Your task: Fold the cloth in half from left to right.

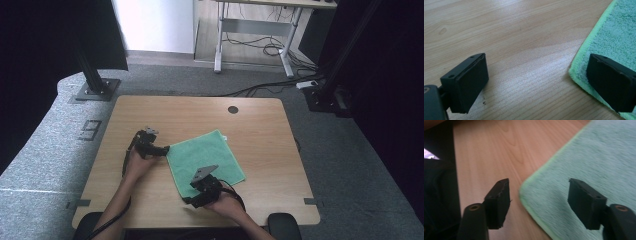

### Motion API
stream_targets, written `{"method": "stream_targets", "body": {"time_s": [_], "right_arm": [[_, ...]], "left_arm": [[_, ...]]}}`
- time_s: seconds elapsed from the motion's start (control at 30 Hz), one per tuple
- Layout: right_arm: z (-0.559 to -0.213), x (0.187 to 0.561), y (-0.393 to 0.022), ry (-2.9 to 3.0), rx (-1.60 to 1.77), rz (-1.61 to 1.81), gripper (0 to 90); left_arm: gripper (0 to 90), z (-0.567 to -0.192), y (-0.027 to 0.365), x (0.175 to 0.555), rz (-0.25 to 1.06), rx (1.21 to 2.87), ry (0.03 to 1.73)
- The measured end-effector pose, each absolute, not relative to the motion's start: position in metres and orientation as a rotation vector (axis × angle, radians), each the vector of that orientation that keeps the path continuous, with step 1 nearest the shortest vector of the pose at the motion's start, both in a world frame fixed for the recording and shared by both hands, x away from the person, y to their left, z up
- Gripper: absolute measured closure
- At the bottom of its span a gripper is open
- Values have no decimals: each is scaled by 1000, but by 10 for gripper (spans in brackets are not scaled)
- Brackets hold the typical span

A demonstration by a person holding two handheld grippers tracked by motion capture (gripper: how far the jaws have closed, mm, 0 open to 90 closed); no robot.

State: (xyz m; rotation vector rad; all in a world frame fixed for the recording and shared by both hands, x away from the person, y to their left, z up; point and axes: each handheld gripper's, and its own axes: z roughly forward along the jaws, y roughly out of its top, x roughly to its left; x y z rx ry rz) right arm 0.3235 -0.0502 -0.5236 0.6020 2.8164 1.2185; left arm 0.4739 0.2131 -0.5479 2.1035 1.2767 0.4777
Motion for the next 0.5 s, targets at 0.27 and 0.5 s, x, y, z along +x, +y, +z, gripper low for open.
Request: {"method": "stream_targets", "body": {"time_s": [0.27,0.5], "right_arm": [[-531,315,-32,2863,504,1136,611],[-536,315,-33,2832,531,1090,813]], "left_arm": [[43,-548,213,474,476,2106,1277],[48,-548,213,473,476,2104,1272]]}}
